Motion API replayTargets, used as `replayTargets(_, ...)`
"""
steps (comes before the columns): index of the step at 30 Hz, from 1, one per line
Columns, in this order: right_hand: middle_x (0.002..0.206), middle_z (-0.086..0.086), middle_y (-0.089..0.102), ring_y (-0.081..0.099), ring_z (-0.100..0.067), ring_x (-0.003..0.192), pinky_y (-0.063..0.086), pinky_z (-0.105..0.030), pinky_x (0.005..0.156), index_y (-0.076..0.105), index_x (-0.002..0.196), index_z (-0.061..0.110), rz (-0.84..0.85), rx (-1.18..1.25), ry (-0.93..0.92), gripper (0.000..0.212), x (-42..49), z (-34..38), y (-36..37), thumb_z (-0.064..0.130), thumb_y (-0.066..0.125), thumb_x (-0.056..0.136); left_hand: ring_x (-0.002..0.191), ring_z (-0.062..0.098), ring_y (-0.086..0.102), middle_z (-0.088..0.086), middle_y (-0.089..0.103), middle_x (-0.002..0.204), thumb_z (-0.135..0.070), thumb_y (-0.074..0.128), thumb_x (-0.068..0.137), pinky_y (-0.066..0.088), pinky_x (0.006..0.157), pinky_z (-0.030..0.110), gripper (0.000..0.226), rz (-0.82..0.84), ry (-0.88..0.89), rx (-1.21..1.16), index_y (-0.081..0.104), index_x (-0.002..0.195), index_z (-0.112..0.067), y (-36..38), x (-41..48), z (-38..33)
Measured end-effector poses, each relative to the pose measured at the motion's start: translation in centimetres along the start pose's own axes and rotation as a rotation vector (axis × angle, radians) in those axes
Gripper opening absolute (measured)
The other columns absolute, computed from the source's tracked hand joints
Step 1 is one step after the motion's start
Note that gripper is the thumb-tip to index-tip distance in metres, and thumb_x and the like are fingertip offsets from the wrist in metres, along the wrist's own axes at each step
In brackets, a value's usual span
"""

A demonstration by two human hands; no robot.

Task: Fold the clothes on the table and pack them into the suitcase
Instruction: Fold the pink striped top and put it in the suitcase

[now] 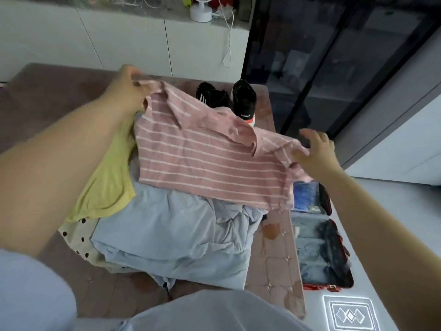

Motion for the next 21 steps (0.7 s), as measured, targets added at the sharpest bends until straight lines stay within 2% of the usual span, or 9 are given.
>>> replayTargets(2, 0.132, -0.01, 0.046, 0.038, -0.031, 0.123, 0.027, -0.04, 0.105, 0.053, 0.127, 0.019, 0.007, -0.061, -0.112, 0.043, -1.2, 0.8, 1.0, 0.025, 0.063, 0.086, 0.117, 0.031, 0.05, 0.015, 0.053, 0.127, -0.03, 0.064, 0.084, 0.038, 0.097, 0.035, 0.057, -0.022, 0.066, 0.215, 0.04, 0.133, -0.013, 0.8, -0.7, 0.7)
replayTargets(5, 0.114, 0.003, 0.057, 0.047, -0.02, 0.113, 0.028, -0.039, 0.103, 0.067, 0.105, 0.023, 0.156, -0.092, -0.293, 0.026, -4.2, 0.2, 5.3, 0.03, 0.07, 0.08, 0.107, 0.037, 0.055, 0.012, 0.061, 0.115, -0.036, 0.062, 0.077, 0.041, 0.092, 0.045, 0.044, 0.067, 0.431, 0.493, 0.058, 0.118, -0.019, 2.5, -4.5, 1.5)
replayTargets(7, 0.125, 0.002, 0.053, 0.042, -0.024, 0.12, 0.025, -0.041, 0.107, 0.062, 0.115, 0.028, 0.301, -0.164, -0.296, 0.043, -5.7, -1.3, 8.8, 0.043, 0.07, 0.075, 0.106, 0.035, 0.055, 0.007, 0.064, 0.112, -0.044, 0.069, 0.071, 0.039, 0.091, 0.045, 0.043, 0.23, 0.537, 0.61, 0.067, 0.106, -0.02, 4.2, -7.4, 3.9)
replayTargets(9, 0.136, 0.002, 0.043, 0.035, -0.026, 0.128, 0.022, -0.041, 0.111, 0.048, 0.132, 0.031, 0.399, -0.228, -0.277, 0.063, -6.2, -2.5, 11.3, 0.05, 0.067, 0.075, 0.109, 0.027, 0.049, 0.005, 0.063, 0.113, -0.052, 0.07, 0.066, 0.031, 0.092, 0.039, 0.053, 0.305, 0.617, 0.742, 0.067, 0.108, -0.021, 5.3, -9.5, 6.3)
replayTargets(10, 0.137, 0.001, 0.042, 0.033, -0.026, 0.13, 0.023, -0.041, 0.111, 0.043, 0.135, 0.031, 0.402, -0.23, -0.273, 0.064, -6.1, -2.8, 12.0, 0.049, 0.065, 0.078, 0.108, 0.023, 0.045, 0.006, 0.063, 0.113, -0.055, 0.065, 0.065, 0.029, 0.09, 0.036, 0.057, 0.321, 0.66, 0.792, 0.066, 0.11, -0.021, 5.6, -10.1, 7.2)
replayTargets(13, 0.126, -0.006, 0.052, 0.045, -0.033, 0.118, 0.031, -0.044, 0.105, 0.056, 0.127, 0.025, 0.269, -0.172, -0.267, 0.045, -5.2, -2.7, 12.0, 0.034, 0.066, 0.083, 0.102, 0.022, 0.046, 0.008, 0.066, 0.107, -0.035, 0.076, 0.062, 0.027, 0.086, 0.035, 0.05, 0.272, 0.721, 0.812, 0.068, 0.108, -0.016, 5.7, -9.9, 8.1)
replayTargets(16, 0.11, -0.008, 0.062, 0.055, -0.035, 0.101, 0.037, -0.042, 0.095, 0.071, 0.106, 0.018, 0.162, -0.08, -0.284, 0.023, -4.3, -2.1, 11.3, 0.021, 0.067, 0.084, 0.085, 0.03, 0.063, 0.005, 0.069, 0.086, -0.014, 0.074, 0.062, 0.026, 0.082, 0.033, 0.026, 0.198, 0.734, 0.766, 0.072, 0.088, -0.014, 5.2, -9.0, 6.6)
replayTargets(18, 0.101, -0.007, 0.067, 0.06, -0.034, 0.093, 0.041, -0.04, 0.091, 0.075, 0.095, 0.015, 0.123, -0.027, -0.314, 0.014, -3.9, -1.6, 10.7, 0.017, 0.068, 0.083, 0.074, 0.032, 0.063, 0.005, 0.067, 0.072, -0.014, 0.062, 0.065, 0.028, 0.079, 0.032, 0.014, 0.177, 0.697, 0.72, 0.07, 0.076, -0.012, 4.7, -8.6, 5.2)
replayTargets(21, 0.092, -0.008, 0.07, 0.061, -0.033, 0.086, 0.038, -0.03, 0.083, 0.073, 0.09, 0.01, 0.067, -0.014, -0.348, 0.014, -3.8, -0.5, 9.1, 0.016, 0.062, 0.084, 0.083, 0.031, 0.061, 0.01, 0.068, 0.085, -0.019, 0.053, 0.078, 0.04, 0.078, 0.036, 0.023, 0.259, 0.584, 0.54, 0.069, 0.088, -0.007, 3.9, -7.8, 3.6)
Point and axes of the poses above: each hand's wrist, its own x-axis towards the middle knuckle, its own y-axis out of the palm, z = x × y, the point moved 6 cm from there along x, towards the middle knuckle
